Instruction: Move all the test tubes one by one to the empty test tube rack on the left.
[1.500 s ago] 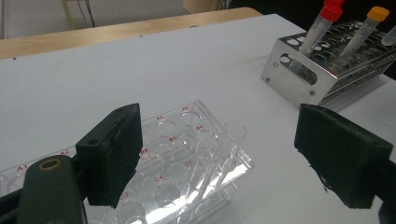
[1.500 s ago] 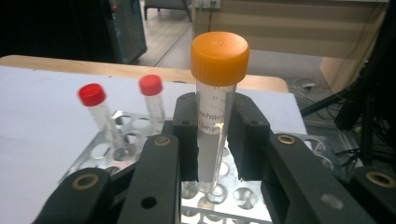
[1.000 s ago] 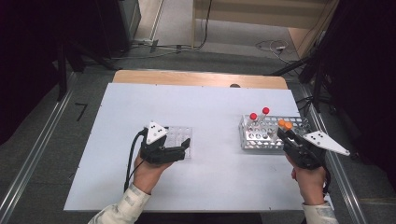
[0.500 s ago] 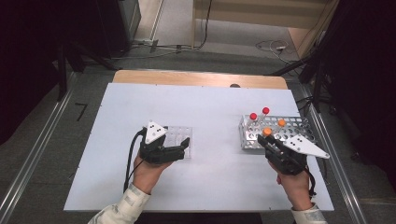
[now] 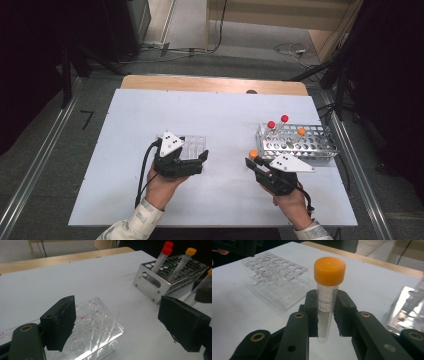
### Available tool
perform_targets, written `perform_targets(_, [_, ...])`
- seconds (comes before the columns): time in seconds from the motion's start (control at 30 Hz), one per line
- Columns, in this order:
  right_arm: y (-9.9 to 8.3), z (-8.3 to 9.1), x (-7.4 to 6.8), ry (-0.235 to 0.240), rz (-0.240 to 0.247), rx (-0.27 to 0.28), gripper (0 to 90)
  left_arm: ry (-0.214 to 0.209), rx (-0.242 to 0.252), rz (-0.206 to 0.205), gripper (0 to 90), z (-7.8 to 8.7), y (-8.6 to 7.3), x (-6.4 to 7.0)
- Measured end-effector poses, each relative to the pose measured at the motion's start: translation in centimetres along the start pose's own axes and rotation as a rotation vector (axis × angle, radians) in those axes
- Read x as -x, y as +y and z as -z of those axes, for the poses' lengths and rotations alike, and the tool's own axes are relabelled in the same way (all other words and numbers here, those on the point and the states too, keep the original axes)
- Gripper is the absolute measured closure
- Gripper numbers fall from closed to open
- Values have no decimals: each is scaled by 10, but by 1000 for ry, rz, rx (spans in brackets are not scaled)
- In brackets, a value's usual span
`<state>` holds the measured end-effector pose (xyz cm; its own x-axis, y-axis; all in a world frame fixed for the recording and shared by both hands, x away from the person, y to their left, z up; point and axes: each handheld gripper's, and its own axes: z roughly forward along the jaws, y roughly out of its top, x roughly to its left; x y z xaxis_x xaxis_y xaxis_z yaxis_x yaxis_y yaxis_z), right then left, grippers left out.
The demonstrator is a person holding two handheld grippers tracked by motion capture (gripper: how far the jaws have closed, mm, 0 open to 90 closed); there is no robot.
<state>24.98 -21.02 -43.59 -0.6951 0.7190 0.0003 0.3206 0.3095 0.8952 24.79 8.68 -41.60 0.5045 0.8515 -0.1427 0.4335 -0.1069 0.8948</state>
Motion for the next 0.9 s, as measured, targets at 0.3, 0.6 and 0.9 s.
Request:
perform_targets(0.3, [-1, -19, -24, 52, 35, -15, 715, -49, 3, -17, 157, 1, 2, 14])
perform_targets(0.6, [-3, -32, -40, 93, 46, -35, 714, -123, -15, -44, 202, -2, 0, 33])
perform_targets(0.9, [-2, -36, -55, 130, 65, -32, 714, -201, -39, -97, 393, -6, -3, 50])
